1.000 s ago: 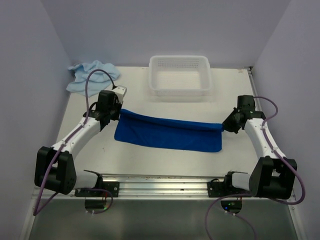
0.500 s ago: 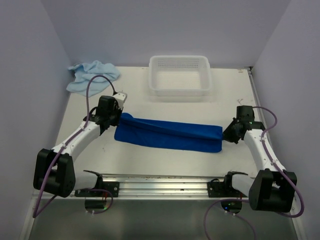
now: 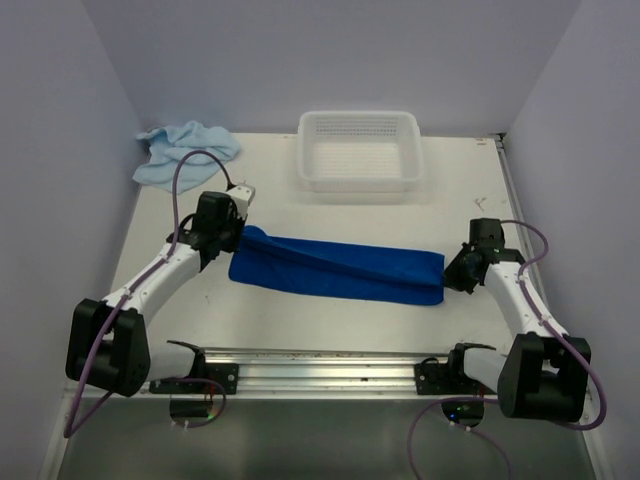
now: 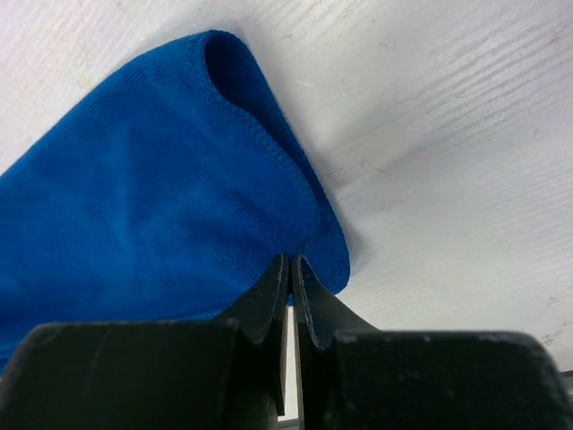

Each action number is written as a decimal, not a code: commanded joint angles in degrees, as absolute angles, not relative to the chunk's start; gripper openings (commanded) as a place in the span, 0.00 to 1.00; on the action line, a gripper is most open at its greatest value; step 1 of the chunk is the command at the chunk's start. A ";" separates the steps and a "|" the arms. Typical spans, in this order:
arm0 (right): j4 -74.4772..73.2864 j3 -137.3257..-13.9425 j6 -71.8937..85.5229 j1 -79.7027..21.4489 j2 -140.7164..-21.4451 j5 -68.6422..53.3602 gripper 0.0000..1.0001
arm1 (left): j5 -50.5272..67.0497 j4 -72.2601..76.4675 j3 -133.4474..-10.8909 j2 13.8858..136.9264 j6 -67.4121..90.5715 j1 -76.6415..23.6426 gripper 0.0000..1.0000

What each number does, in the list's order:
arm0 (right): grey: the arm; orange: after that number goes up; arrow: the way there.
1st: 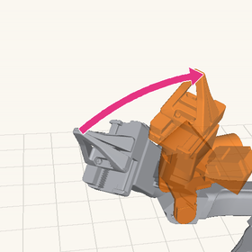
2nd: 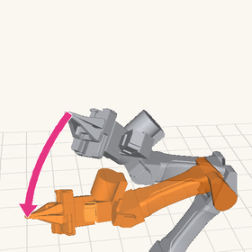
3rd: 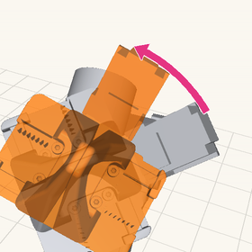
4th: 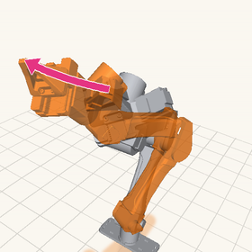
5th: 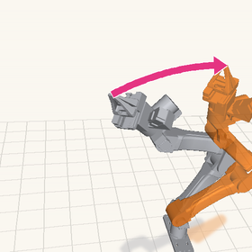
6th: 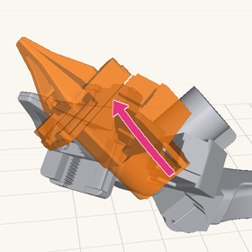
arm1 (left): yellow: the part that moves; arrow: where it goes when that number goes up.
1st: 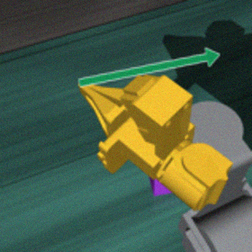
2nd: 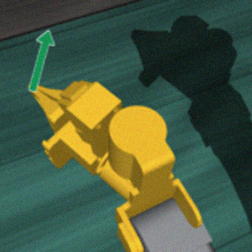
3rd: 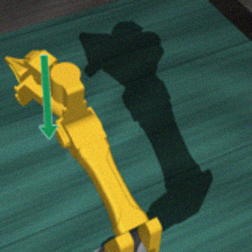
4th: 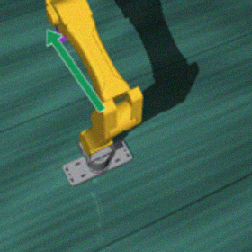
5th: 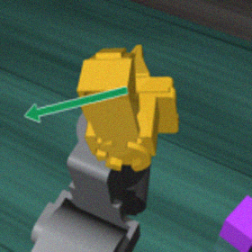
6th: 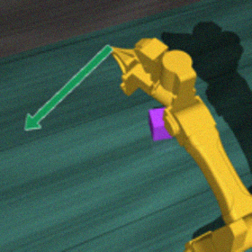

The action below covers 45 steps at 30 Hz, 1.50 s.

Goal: Roll the towels
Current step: Fold the towel

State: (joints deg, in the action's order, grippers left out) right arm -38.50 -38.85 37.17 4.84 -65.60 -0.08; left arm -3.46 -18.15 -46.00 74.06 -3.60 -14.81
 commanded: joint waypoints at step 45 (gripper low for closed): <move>-26.37 -37.35 38.50 2.02 -69.87 -9.32 0.16 | -22.22 -30.23 -47.63 69.79 7.73 -25.75 0.36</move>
State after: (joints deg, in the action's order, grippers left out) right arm -28.32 -37.15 39.40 2.24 -69.14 -8.56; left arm -16.93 -28.08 -46.04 71.00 5.21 -25.54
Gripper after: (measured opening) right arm 0.157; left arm 0.305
